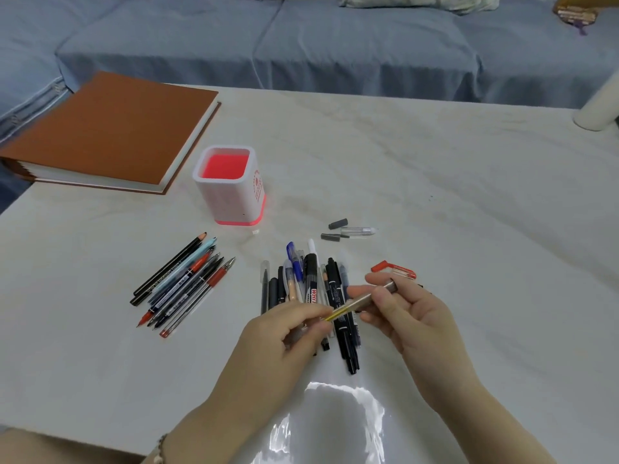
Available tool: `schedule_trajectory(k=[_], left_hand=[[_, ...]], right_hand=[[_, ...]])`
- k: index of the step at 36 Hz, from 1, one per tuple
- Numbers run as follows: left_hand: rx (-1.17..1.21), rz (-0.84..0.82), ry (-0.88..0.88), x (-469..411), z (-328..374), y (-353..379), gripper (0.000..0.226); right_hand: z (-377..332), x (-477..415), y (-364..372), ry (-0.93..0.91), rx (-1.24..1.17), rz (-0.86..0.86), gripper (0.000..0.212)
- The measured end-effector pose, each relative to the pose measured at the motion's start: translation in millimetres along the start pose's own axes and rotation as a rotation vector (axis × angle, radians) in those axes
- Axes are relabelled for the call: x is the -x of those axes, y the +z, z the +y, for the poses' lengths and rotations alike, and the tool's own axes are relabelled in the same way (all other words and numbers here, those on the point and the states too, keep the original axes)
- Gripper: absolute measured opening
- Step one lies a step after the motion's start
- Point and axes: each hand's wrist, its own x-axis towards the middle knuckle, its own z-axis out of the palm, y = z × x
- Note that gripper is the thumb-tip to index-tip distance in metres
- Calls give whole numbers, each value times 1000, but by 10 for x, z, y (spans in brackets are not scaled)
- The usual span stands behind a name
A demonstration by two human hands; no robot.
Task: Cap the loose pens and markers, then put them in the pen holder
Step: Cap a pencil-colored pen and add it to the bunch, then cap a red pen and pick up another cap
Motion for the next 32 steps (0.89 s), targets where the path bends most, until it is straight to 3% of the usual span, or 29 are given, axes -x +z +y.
schedule_trajectory(k=[4,9,13,17,19,22,26,32], left_hand=[[100,33,-97,-17,56,-23,27],[365,-11,-250,-60,109,-88,22],[446,-98,-306,-84,77,-113,31],[-64,-9,-137,-91,-86,-178,28],[-344,74,-75,-104,-224,-275,22],[-568,215,-86,-152,-500,-469,22],[-748,266,-163,-174,-776,-662,23],[-802,261,-202,-170,-901,-694,16]], right_hand=[[-16,-16,124,-61,9,-4,19],[15,-32,285,-96,-12,-17,17],[16,-53,423,-98,-27,-49,35],[58,-137,444,-106,47,18,47],[110,-182,402,-113,199,53,51],[204,-295,300,-131,470,91,50],[281,-459,298,-181,730,68,41],[372,-567,362,-242,1012,-17,35]])
